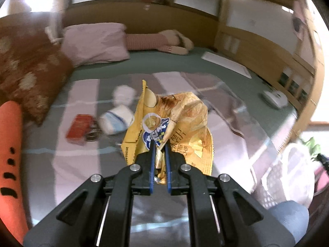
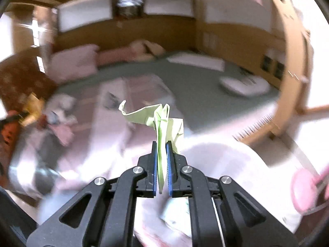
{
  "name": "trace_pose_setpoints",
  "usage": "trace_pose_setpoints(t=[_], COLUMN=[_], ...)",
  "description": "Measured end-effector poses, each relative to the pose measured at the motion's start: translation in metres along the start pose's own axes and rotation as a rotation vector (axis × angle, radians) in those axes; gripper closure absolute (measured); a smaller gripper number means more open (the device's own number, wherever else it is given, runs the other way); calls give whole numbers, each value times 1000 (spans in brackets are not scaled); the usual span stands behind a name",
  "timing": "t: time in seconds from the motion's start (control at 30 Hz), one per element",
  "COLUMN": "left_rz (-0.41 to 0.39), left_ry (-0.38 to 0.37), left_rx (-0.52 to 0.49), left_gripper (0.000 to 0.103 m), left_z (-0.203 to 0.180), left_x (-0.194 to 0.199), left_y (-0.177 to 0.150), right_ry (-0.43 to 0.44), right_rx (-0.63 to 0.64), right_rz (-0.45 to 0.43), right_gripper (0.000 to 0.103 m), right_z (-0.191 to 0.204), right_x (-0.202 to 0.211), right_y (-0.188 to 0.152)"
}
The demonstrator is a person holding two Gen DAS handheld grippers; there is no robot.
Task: Collect trash
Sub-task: 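Carry the chip bag and green paper to the white bin and release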
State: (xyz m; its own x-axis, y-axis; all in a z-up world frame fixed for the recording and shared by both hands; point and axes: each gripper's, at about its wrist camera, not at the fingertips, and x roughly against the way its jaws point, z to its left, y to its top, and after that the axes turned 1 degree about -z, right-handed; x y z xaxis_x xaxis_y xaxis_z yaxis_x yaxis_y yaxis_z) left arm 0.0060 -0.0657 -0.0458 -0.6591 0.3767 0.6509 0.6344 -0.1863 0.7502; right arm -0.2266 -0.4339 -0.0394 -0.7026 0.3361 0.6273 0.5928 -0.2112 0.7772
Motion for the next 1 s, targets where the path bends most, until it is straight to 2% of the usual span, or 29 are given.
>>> trace_pose_setpoints(t=[0.07, 0.1, 0.17, 0.27, 0.33, 0.37, 0.4, 0.43, 0.47, 0.5, 0.53, 0.57, 0.63, 0.67, 0.77, 0.83, 0.87, 0.93, 1.0], left_rz=[24, 25, 29, 55, 88, 108, 120, 141, 154, 168, 170, 164, 159, 157, 110, 60, 26, -1, -10], left_ry=[-69, -91, -166, -295, -392, -455, -488, -522, -535, -538, -515, -494, -432, -426, -371, -293, -234, -147, -34], left_rx=[-49, -72, -149, -220, -272, -321, -353, -394, -414, -432, -442, -440, -393, -366, -286, -259, -238, -203, -133], left_gripper=[94, 94, 94, 94, 94, 93, 91, 84, 64, 50, 27, 22, 22, 21, 16, 14, 13, 12, 12], left_z=[-29, -41, -85, -149, -199, -235, -257, -283, -299, -317, -330, -333, -326, -318, -270, -228, -195, -152, -91], left_x=[-4, -3, 3, 10, 14, 18, 20, 22, 22, 20, 17, 14, 9, 8, 13, 19, 24, 28, 29], left_y=[-3, -4, -5, -6, -9, -11, -14, -18, -21, -24, -26, -26, -19, -15, 2, 12, 17, 22, 25], right_ry=[9, 16, -12, -64, -69, -69, -66, -56, -50, -45, -39, -29, 1, 19, 72, 126, 146, 214, 263], right_rx=[-15, -31, -90, -200, -274, -295, -308, -315, -314, -310, -306, -299, -269, -249, -182, -134, -116, -58, 2], right_rz=[105, 149, 138, -17, -146, -202, -249, -308, -347, -397, -422, -445, -461, -458, -415, -361, -342, -280, -235], right_gripper=[72, 54, 52, 48, 37, 37, 36, 34, 32, 29, 27, 26, 23, 23, 23, 23, 23, 23, 23], right_z=[-16, -24, -40, -64, -78, -80, -81, -82, -81, -78, -75, -72, -61, -54, -26, 7, 21, 60, 95], right_x=[-18, -27, -23, 12, 46, 61, 74, 92, 104, 119, 125, 133, 138, 137, 121, 98, 91, 65, 49], right_y=[-18, -26, -33, -14, 4, 12, 19, 28, 33, 40, 43, 46, 51, 52, 58, 61, 61, 66, 69])
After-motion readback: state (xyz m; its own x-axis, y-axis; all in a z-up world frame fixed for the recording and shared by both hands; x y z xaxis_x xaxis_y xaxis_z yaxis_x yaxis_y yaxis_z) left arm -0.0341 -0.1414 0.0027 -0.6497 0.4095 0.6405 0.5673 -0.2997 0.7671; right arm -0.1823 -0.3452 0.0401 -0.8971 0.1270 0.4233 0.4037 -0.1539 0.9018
